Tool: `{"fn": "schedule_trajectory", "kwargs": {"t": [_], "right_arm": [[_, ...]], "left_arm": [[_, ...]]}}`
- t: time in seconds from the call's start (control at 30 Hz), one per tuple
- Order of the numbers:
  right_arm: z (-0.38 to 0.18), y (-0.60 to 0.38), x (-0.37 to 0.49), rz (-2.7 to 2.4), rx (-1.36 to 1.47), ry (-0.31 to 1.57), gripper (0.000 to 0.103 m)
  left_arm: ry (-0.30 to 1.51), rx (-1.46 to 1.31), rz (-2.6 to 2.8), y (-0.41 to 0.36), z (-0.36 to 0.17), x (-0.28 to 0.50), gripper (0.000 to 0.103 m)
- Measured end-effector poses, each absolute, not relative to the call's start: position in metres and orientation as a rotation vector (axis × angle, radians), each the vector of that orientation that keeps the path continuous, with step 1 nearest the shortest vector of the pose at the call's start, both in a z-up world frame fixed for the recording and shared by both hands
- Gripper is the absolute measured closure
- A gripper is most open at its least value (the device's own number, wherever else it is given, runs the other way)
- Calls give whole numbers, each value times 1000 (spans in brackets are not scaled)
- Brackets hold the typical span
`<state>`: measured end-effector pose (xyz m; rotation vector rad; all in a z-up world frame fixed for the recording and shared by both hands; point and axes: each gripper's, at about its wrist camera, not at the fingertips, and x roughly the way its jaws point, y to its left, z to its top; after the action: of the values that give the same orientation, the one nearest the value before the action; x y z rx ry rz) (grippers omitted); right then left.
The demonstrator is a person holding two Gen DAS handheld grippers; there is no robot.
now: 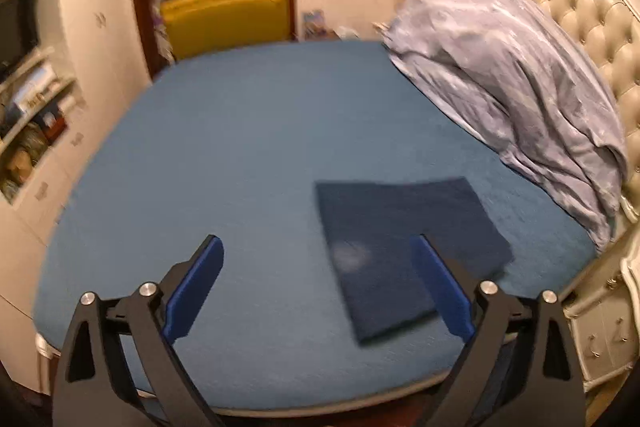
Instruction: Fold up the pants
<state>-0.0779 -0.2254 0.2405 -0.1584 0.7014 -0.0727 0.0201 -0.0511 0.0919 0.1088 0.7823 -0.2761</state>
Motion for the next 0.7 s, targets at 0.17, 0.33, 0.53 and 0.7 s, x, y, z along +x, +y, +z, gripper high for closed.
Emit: {"fn": "schedule_trajectory", "kwargs": {"t": [0.17,0.33,0.53,0.7], "right_arm": [[102,-251,-60,-230,-87,730,14],[12,-255,-53,-289,74,874,14],[4,-255,-59,-362,86,874,14],[5,-255,-63,-370,83,873,14]], "left_arm": [[874,148,-321,-102,26,12,2],[945,229,-318,-139,-19,8,2],[948,213,-341,-148,-23,6,2],[949,201,-340,-146,-20,5,2]]}}
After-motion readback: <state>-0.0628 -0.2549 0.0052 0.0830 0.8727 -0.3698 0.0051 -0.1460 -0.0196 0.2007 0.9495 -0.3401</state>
